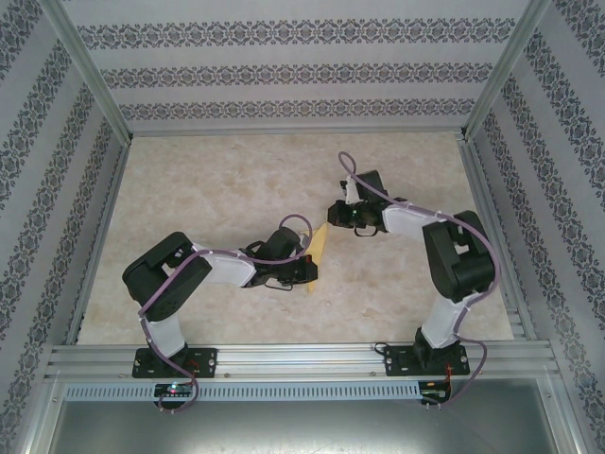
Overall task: Fold a paper plane with a square sheet of paper (fold left side to right side)
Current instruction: Fold the wing for the fifth time at the center of the table.
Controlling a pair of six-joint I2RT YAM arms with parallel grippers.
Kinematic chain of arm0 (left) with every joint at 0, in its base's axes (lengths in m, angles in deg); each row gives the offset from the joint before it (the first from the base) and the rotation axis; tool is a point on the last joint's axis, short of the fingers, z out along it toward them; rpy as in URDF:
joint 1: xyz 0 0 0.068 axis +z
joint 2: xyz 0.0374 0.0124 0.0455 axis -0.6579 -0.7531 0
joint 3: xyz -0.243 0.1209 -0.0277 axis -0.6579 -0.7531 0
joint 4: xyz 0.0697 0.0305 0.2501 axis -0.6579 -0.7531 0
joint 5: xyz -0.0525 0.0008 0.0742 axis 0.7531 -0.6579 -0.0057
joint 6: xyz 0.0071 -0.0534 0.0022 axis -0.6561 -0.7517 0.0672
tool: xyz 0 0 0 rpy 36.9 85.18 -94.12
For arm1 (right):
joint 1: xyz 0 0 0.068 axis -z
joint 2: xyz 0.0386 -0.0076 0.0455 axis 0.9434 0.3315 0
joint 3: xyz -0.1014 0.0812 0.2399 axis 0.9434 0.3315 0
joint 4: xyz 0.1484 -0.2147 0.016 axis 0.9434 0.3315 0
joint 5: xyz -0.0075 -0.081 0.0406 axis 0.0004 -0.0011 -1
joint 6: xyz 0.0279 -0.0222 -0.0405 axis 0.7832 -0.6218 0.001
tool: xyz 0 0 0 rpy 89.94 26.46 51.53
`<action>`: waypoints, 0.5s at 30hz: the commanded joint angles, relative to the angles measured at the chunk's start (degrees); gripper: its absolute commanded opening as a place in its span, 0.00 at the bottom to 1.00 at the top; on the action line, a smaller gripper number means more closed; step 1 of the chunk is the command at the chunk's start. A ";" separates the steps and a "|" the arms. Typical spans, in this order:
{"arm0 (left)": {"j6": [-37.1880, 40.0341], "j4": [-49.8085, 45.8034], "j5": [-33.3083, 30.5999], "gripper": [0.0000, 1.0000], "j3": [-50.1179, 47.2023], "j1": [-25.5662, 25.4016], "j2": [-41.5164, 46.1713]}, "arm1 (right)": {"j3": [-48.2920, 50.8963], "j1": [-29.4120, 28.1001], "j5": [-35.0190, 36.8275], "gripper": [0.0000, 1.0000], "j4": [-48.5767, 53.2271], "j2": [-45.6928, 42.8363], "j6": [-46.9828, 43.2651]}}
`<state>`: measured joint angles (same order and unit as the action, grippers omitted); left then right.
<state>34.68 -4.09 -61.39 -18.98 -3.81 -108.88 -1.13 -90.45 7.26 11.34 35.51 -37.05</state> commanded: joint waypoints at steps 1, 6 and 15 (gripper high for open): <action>1.18 -7.28 -1.90 0.00 -1.42 -1.02 -0.29 | 5.64 -2.22 -1.55 0.07 -3.00 -3.29 2.64; 1.37 -7.68 -1.87 0.00 -1.20 -1.01 -0.25 | 12.45 -6.20 -2.95 0.07 -8.13 -5.54 6.25; 1.37 -7.68 -1.91 0.00 -1.11 -1.08 -0.51 | 11.38 -6.80 -2.92 0.07 -9.27 -0.21 5.88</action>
<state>34.70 -4.16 -61.57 -18.96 -3.88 -108.88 12.16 -97.75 4.36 3.47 33.48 -30.71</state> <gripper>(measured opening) 0.065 0.076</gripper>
